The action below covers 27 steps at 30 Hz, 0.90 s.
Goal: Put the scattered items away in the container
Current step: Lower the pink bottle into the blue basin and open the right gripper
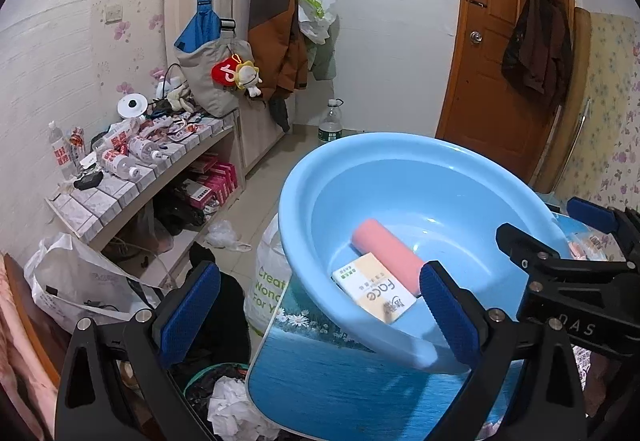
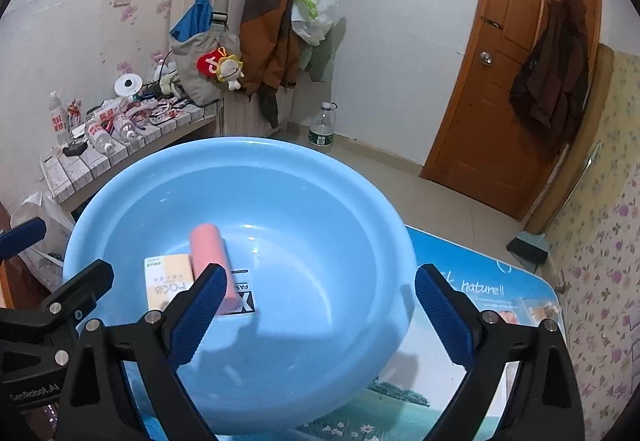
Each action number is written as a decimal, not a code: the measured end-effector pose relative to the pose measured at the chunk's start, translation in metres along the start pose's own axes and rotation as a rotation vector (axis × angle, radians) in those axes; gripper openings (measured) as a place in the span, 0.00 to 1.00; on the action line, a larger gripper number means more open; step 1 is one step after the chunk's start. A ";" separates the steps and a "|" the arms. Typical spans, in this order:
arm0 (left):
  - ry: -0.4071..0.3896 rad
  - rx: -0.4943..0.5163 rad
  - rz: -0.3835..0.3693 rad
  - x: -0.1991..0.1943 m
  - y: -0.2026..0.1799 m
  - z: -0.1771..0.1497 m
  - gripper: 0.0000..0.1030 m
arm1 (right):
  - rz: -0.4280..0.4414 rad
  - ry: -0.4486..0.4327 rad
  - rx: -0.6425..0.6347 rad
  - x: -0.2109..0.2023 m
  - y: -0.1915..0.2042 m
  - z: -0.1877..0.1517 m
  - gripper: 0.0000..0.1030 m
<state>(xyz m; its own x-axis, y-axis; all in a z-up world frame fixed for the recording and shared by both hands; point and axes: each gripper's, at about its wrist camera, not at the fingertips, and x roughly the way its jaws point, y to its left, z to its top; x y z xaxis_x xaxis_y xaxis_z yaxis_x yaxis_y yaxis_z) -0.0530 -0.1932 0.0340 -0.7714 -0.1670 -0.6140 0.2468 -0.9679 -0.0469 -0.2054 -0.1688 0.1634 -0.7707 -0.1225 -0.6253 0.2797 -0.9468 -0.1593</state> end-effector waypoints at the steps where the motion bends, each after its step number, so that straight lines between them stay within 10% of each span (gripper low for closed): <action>1: -0.002 0.003 -0.001 -0.001 -0.001 0.000 0.98 | -0.001 0.001 0.007 0.000 -0.001 0.000 0.93; 27: 0.002 0.026 -0.030 -0.010 -0.020 0.000 0.98 | -0.011 0.012 0.116 -0.019 -0.024 -0.014 0.93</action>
<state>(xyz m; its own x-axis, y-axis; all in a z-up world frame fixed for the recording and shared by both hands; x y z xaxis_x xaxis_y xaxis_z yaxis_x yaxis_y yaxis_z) -0.0501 -0.1721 0.0407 -0.7774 -0.1373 -0.6139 0.2082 -0.9771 -0.0450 -0.1895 -0.1393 0.1685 -0.7661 -0.1093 -0.6333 0.2027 -0.9762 -0.0767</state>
